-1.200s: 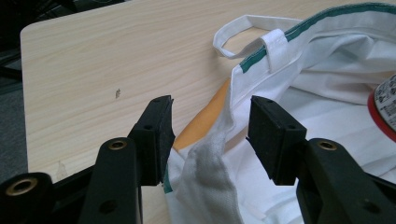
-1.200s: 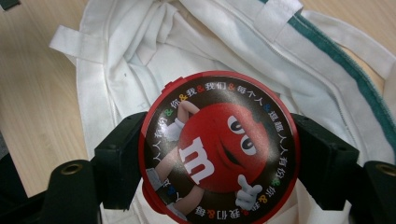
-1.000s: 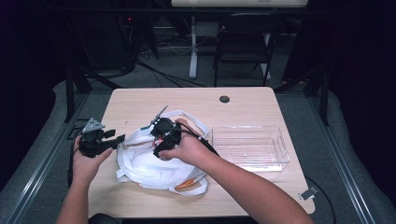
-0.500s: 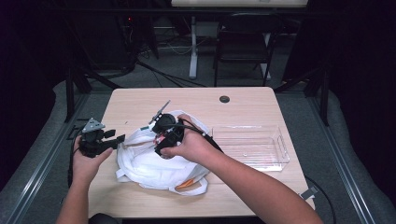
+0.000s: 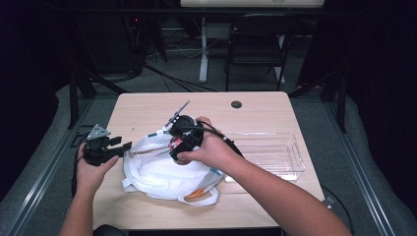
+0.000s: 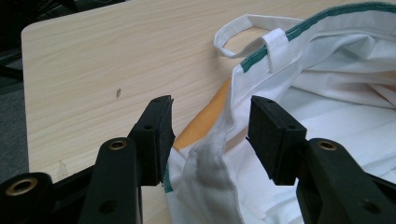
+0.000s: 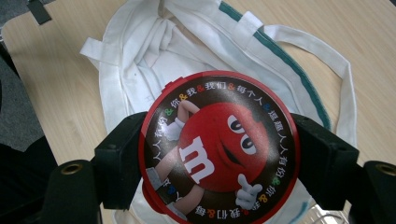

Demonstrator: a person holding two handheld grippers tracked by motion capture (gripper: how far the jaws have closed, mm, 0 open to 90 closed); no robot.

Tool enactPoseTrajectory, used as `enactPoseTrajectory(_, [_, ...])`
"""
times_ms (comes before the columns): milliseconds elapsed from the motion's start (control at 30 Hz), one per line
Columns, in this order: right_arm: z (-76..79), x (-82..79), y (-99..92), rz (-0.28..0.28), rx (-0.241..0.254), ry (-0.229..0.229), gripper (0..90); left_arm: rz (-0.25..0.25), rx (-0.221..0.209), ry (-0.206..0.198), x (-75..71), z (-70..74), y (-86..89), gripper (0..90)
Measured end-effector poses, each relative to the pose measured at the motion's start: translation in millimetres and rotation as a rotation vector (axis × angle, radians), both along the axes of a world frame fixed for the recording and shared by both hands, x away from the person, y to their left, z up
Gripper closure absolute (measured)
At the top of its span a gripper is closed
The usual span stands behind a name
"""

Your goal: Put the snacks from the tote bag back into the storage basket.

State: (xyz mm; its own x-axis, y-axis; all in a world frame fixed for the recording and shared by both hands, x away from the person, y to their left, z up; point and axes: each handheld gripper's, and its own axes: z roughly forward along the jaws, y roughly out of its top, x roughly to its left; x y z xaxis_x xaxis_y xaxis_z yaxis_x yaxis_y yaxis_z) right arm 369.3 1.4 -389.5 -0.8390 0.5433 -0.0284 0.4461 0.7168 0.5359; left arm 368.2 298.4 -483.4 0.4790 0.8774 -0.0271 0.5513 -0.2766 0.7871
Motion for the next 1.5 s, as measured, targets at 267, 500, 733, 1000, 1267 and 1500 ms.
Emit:
enactPoseTrajectory(267, [4.3,2.4,-17.2,-0.022,-0.003,-0.003,24.8,0.001,0.001,-0.001,-0.1,0.0,-0.1,50.3])
enactPoseTrajectory(500, [4.4,3.1,-34.8,-0.040,-0.007,-0.009,24.8,0.000,0.006,0.002,0.1,-0.3,0.4,50.3])
enactPoseTrajectory(733, [8.5,4.8,-50.5,-0.057,-0.002,-0.009,24.8,0.001,0.003,0.002,0.3,-1.0,-0.6,50.3])
enactPoseTrajectory(1000, [13.7,6.2,-68.9,-0.083,0.000,-0.017,24.8,0.001,0.005,0.003,0.2,-1.0,-0.3,50.3])
enactPoseTrajectory(1267, [14.7,9.9,-90.4,-0.115,-0.021,-0.028,24.8,0.002,0.005,0.005,0.2,-1.3,-0.1,50.3])
enactPoseTrajectory(1500, [10.2,13.0,-110.4,-0.137,-0.045,-0.038,24.8,0.004,0.008,0.007,0.3,-1.7,0.2,50.3])
